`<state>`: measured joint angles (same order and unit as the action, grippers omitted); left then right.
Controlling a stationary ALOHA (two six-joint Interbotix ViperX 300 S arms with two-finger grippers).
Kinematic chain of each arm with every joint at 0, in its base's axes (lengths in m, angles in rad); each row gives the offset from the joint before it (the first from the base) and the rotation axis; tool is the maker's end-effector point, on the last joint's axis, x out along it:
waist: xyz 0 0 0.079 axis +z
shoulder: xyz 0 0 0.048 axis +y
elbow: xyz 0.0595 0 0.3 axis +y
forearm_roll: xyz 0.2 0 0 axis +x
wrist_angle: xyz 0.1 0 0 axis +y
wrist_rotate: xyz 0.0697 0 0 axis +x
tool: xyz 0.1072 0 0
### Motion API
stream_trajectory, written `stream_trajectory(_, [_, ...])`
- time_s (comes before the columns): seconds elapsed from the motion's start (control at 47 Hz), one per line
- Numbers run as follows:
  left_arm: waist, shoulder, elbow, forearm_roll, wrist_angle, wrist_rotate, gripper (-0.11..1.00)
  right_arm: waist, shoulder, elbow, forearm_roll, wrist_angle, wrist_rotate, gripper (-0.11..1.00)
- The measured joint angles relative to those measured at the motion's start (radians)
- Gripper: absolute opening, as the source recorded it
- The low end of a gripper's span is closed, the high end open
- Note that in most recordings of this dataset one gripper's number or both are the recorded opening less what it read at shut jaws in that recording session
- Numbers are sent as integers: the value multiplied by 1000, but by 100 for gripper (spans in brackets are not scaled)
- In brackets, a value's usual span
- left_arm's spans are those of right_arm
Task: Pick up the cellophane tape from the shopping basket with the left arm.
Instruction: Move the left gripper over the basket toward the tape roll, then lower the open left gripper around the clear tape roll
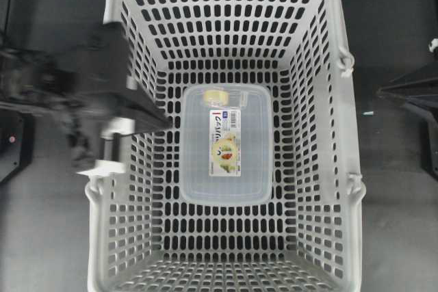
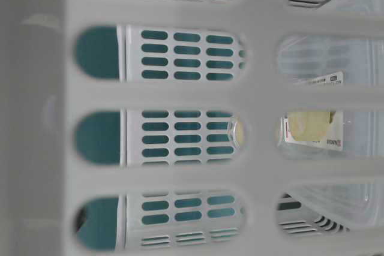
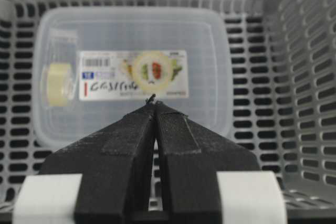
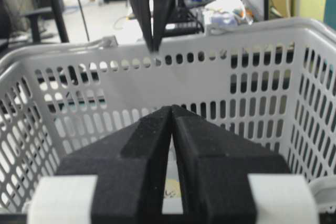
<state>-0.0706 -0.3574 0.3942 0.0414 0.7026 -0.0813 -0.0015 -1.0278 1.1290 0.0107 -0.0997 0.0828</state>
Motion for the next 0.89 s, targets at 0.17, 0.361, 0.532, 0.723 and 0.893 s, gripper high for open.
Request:
stream_trajectory(0.17, [0,130,-115,0,89,2,0,-2,-2,-2,0,18,0,11])
stream_trajectory(0.361, [-2,229,-186,0,167,43,2,-3,-6,-2,0,40,0,53])
stream_trajectory(0.532, [-3,282,-219,2,184,57,46,-3,-6,-2,0,41,0,75])
stream_trajectory(0.723, [0,350,-250,2,192,57,90,-3,-8,-2,-2,41,0,75])
stream_trajectory(0.893, [12,419,-268,0,195,57,90,-3,-8,-2,0,41,0,75])
